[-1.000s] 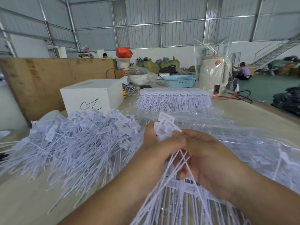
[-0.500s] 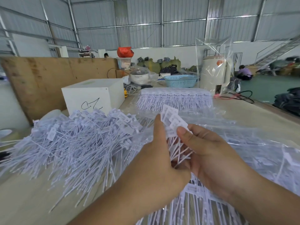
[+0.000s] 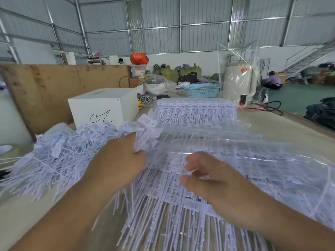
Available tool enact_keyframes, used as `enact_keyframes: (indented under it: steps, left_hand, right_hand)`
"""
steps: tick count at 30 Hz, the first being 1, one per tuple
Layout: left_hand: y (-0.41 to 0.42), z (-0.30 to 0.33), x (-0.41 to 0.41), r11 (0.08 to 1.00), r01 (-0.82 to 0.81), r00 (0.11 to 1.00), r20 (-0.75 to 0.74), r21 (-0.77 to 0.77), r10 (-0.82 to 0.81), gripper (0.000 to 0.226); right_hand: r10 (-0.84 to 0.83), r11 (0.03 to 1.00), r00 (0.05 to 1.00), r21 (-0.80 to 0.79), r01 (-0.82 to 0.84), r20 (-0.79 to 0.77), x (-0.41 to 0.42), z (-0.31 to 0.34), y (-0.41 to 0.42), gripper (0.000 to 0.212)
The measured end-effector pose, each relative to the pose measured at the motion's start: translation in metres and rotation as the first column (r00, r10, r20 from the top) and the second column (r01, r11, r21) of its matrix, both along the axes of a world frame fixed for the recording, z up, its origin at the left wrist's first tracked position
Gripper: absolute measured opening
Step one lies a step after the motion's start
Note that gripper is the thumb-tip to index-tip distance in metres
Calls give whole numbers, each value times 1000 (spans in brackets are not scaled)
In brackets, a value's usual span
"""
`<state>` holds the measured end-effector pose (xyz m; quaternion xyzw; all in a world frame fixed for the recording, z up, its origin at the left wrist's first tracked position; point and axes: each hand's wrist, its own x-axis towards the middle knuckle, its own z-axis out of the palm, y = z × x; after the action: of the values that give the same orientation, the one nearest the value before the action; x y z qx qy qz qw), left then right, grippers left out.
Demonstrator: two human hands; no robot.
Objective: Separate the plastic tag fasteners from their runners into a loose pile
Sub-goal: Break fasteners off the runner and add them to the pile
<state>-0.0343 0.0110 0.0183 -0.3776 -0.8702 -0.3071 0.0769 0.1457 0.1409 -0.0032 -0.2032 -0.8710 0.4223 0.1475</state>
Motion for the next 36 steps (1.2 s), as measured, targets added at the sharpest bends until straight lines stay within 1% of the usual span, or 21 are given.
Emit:
enact_keyframes:
  steps: [1,2,3,4,5,7,10,12,16,19,21,23,24,25,27,29,30,32,33,34,36]
  left_hand:
    - [-1,-2,-7,997,-62,997,-41,-49,60,5]
    - [-1,-4,-13,987,-111,992,-73,-118,102,20]
    - [0,-7,-18,972,-152,986,-103,-181,135,44]
    - [1,-10,-22,955,-190,976,-145,-226,161,64]
    - [2,-12,-24,941,-224,965,-195,-254,177,75]
    - [6,-19,-28,904,-276,948,-246,-328,200,84]
    - [12,-33,-33,854,-280,959,-174,-439,225,94]
    - [18,-39,-36,841,-281,959,-163,-463,230,93]
    - [31,-46,-44,839,-288,958,-154,-461,243,89]
    - [35,-51,-52,867,-242,970,-90,-436,225,89]
    - [34,-50,-56,901,-192,979,-10,-389,204,87]
    - [31,-50,-60,943,-159,984,32,-291,175,75]
    - [29,-50,-61,957,-158,986,16,-243,167,69]
    - [28,-50,-62,966,-173,985,-34,-191,169,65]
    - [26,-47,-57,967,-243,952,-207,-72,224,59]
    - [25,-41,-49,962,-265,896,-354,60,269,54]
    - [26,-37,-45,963,-244,886,-375,118,271,51]
    - [21,-27,-37,967,-193,914,-328,167,239,32]
    - [17,-23,-36,973,-181,932,-292,140,215,24]
    - [12,-21,-37,980,-188,946,-256,65,198,23]
    - [2,-17,-40,968,-190,972,-167,-165,163,27]
  right_hand:
    - [40,990,998,134,-47,55,1,-3,0,47]
    - [74,969,992,228,-96,103,1,-6,-1,47]
    - [105,943,983,300,-146,149,1,-8,-1,48]
    - [134,911,974,364,-194,184,1,-9,-1,47]
    - [155,877,965,421,-233,210,1,-10,-2,45]
    - [178,827,955,490,-276,236,1,-11,-2,42]
    - [196,793,944,523,-311,265,1,-10,-1,49]
    - [196,768,939,551,-326,281,1,-10,-1,51]
    - [199,728,941,602,-328,273,0,-9,-3,43]
    - [197,733,939,593,-333,283,1,-4,-2,36]
    - [194,731,932,589,-345,305,1,-2,0,30]
    - [189,738,927,576,-351,324,2,0,2,28]
    - [189,747,925,563,-353,330,3,0,4,28]
    - [193,757,922,547,-357,334,4,1,5,26]
    - [208,773,920,520,-363,333,5,1,8,22]
    - [219,788,921,498,-361,322,6,0,10,21]
    - [223,791,921,494,-362,318,7,0,11,21]
    - [232,788,920,493,-368,315,7,-1,11,21]
    - [235,788,920,493,-369,313,8,-1,11,21]
    - [237,788,921,493,-369,310,8,-1,11,22]
    - [240,787,922,495,-368,303,9,-1,11,23]
